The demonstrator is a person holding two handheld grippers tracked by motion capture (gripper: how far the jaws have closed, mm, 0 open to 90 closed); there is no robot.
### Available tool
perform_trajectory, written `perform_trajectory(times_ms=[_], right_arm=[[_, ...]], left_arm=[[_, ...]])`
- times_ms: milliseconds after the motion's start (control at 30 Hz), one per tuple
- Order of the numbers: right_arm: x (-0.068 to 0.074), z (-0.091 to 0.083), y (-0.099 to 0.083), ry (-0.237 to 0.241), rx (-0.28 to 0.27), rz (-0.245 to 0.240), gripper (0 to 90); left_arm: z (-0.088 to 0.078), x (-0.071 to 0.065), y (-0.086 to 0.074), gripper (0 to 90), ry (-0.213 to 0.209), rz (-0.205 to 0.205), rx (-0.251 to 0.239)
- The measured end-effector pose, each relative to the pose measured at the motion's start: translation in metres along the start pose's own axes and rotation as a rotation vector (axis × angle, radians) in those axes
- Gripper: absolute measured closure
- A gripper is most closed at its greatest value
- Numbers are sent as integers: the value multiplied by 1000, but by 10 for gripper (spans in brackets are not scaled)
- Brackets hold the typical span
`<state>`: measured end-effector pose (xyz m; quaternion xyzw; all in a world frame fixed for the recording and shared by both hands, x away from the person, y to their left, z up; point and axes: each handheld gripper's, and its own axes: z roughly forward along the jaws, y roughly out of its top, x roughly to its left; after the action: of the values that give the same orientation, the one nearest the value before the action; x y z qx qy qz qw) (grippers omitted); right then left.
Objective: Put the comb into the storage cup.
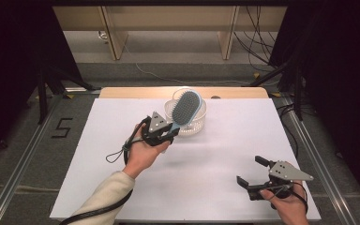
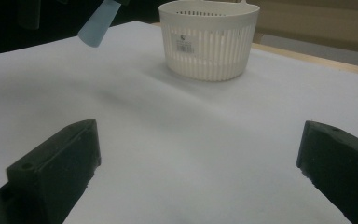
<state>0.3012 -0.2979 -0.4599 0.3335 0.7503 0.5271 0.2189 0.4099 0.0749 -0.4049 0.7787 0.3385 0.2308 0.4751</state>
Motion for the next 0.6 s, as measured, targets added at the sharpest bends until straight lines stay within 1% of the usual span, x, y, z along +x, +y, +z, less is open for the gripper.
perform_trajectory(times_ms=[400, 600], right_arm=[[0, 0, 0, 0, 1, 0, 2], [0, 0, 0, 0, 0, 0, 2]], left_arm=[[-2, 3, 1, 700, 1, -16, -12], [-2, 4, 2, 700, -1, -17, -9]])
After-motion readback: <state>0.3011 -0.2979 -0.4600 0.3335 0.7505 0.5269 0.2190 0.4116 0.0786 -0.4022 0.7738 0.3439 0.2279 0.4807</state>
